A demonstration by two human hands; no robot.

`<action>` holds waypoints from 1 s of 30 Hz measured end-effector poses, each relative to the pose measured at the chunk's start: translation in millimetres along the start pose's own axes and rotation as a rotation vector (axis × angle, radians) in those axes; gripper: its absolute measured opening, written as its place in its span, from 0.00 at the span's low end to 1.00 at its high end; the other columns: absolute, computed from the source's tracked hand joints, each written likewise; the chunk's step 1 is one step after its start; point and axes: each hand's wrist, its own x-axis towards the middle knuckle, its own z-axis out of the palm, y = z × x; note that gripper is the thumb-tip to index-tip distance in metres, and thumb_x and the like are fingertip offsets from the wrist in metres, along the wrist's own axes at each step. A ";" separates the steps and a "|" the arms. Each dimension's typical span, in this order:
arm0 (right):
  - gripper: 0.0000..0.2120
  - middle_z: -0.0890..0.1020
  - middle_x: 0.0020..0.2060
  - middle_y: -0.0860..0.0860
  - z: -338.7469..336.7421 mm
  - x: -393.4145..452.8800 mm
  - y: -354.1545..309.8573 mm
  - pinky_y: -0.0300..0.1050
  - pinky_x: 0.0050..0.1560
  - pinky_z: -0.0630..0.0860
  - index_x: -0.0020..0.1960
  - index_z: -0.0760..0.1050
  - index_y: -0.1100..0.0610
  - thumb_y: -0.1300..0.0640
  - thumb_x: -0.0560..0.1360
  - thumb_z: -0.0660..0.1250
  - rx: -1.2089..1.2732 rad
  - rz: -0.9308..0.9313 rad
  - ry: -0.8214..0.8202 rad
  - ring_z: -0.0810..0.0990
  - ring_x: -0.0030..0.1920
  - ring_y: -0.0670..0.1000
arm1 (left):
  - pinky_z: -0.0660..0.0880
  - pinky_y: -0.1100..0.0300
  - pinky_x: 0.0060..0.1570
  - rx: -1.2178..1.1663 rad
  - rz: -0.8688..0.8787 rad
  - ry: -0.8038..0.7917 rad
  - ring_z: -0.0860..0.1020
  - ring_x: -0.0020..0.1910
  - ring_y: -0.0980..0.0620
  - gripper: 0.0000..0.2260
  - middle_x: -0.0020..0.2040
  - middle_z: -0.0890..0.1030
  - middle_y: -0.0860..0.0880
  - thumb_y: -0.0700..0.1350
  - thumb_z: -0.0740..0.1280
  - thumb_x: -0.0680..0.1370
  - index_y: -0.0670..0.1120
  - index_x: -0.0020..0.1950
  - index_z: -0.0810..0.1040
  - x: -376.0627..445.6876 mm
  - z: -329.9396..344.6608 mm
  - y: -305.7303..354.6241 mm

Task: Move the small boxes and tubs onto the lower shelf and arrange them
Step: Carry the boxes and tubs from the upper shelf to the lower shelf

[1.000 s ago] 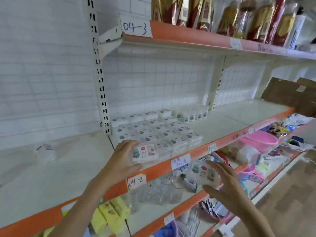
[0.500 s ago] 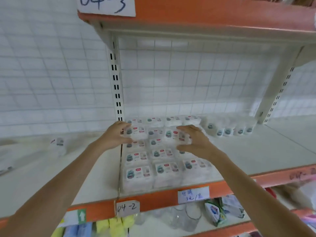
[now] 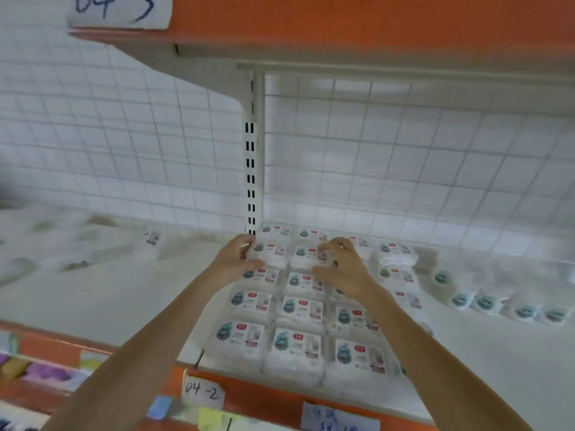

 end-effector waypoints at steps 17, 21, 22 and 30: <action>0.21 0.69 0.62 0.52 7.1 4.7 -5.0 0.42 0.63 0.66 0.66 0.68 0.57 0.54 0.75 0.66 -0.139 -0.015 0.075 0.70 0.61 0.53 | 0.68 0.76 0.36 0.218 0.128 0.076 0.74 0.47 0.56 0.22 0.55 0.74 0.51 0.42 0.71 0.73 0.43 0.64 0.69 6.7 4.8 -1.2; 0.22 0.68 0.64 0.50 11.7 -1.0 -9.1 0.47 0.64 0.66 0.68 0.67 0.54 0.51 0.75 0.65 -0.191 0.051 0.120 0.66 0.64 0.54 | 0.72 0.61 0.51 0.205 0.132 0.055 0.75 0.54 0.49 0.21 0.58 0.75 0.47 0.43 0.72 0.72 0.43 0.63 0.69 9.9 3.2 -7.0; 0.22 0.68 0.65 0.50 11.8 -2.3 -10.6 0.47 0.64 0.65 0.68 0.67 0.53 0.51 0.75 0.64 -0.216 0.065 0.121 0.65 0.65 0.54 | 0.72 0.58 0.51 0.203 0.127 0.051 0.75 0.54 0.47 0.22 0.58 0.75 0.47 0.43 0.72 0.72 0.43 0.63 0.69 9.8 3.6 -7.3; 0.20 0.71 0.65 0.51 4.6 -27.3 -29.4 0.49 0.66 0.66 0.67 0.68 0.53 0.52 0.75 0.64 -0.152 0.084 0.227 0.67 0.66 0.53 | 0.65 0.47 0.67 0.116 0.034 -0.085 0.64 0.70 0.47 0.37 0.73 0.62 0.46 0.49 0.73 0.71 0.46 0.74 0.57 10.2 -12.0 -2.9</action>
